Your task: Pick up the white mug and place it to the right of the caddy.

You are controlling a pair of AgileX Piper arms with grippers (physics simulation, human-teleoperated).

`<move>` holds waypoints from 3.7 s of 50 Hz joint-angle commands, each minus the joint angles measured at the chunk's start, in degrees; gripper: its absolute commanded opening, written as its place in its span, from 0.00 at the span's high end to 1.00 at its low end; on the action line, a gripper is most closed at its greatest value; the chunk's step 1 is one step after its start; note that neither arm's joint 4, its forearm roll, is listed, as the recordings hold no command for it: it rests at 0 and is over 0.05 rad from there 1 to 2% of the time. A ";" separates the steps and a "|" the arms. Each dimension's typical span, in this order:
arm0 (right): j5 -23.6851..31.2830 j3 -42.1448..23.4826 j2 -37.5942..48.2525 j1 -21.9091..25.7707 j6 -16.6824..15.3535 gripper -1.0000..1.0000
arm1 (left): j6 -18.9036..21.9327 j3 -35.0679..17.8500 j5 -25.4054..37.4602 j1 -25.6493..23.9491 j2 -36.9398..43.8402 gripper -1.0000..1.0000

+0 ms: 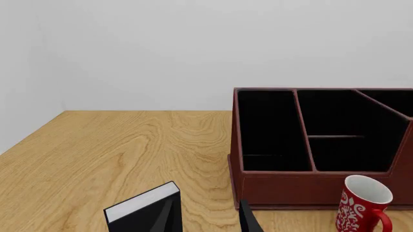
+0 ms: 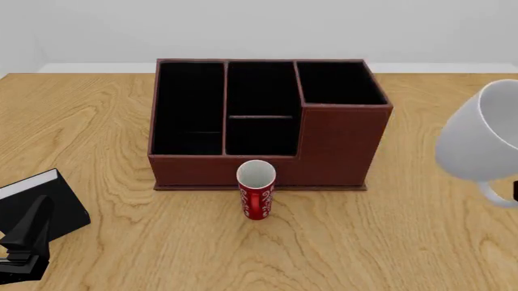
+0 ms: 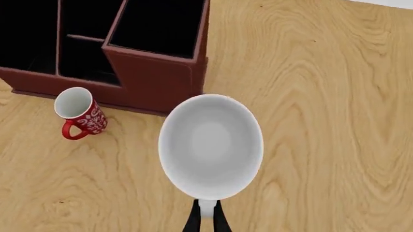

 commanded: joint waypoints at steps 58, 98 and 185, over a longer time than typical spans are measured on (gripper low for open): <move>-7.73 -19.16 33.71 -14.67 -1.19 1.00 | 0.00 0.00 0.00 0.00 0.00 0.00; -15.42 -17.15 44.74 -13.35 -2.51 1.00 | 0.00 0.00 0.00 0.00 0.00 0.00; -30.71 -3.55 51.29 -6.87 -0.16 1.00 | 0.00 0.00 0.00 0.00 0.00 0.00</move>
